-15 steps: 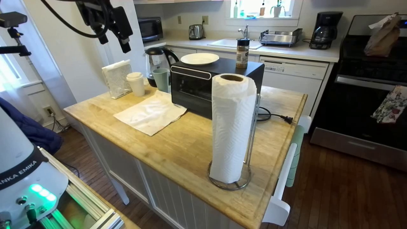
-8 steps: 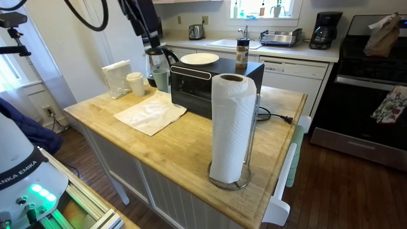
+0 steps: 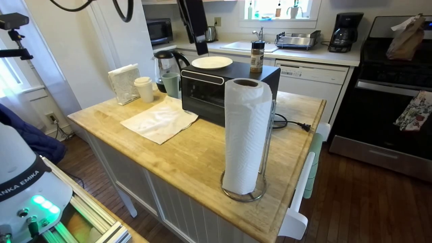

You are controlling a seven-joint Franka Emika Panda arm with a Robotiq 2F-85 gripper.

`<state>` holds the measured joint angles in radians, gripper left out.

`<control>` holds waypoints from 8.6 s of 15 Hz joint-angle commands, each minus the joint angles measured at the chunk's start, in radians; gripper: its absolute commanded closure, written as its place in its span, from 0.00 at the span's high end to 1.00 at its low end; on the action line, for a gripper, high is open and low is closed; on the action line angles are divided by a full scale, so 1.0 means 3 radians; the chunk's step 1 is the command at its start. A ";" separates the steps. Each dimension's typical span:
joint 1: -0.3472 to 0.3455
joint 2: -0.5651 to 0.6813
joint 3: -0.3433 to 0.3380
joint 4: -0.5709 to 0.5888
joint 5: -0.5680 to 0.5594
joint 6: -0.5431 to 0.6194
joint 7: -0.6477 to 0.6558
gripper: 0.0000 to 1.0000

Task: Remove the kitchen tissue from the tissue stand and put it on the table

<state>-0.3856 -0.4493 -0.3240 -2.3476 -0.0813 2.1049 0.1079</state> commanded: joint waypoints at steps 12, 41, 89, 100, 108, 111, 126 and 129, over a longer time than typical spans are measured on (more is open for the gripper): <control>-0.0243 0.0681 -0.0165 0.0478 0.0074 0.0014 0.0636 1.00; -0.0191 0.1377 -0.0283 0.1054 0.0191 -0.0005 0.0708 1.00; -0.0225 0.0821 -0.0377 0.1334 0.0311 -0.0519 0.0636 0.01; -0.0232 0.0408 -0.0351 0.1680 0.0318 -0.0782 0.0688 0.01; -0.0200 0.0048 -0.0270 0.1814 0.0366 -0.0836 0.0681 0.01; -0.0174 -0.0018 -0.0226 0.1828 0.0366 -0.0832 0.0686 0.01; 0.0069 -0.0066 -0.0094 0.1595 0.0490 -0.1492 0.0272 0.01; 0.0086 0.0024 -0.0010 0.1395 0.0402 -0.1423 0.0263 0.01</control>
<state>-0.3637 -0.4636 -0.3486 -1.8806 0.0723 1.6518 0.1983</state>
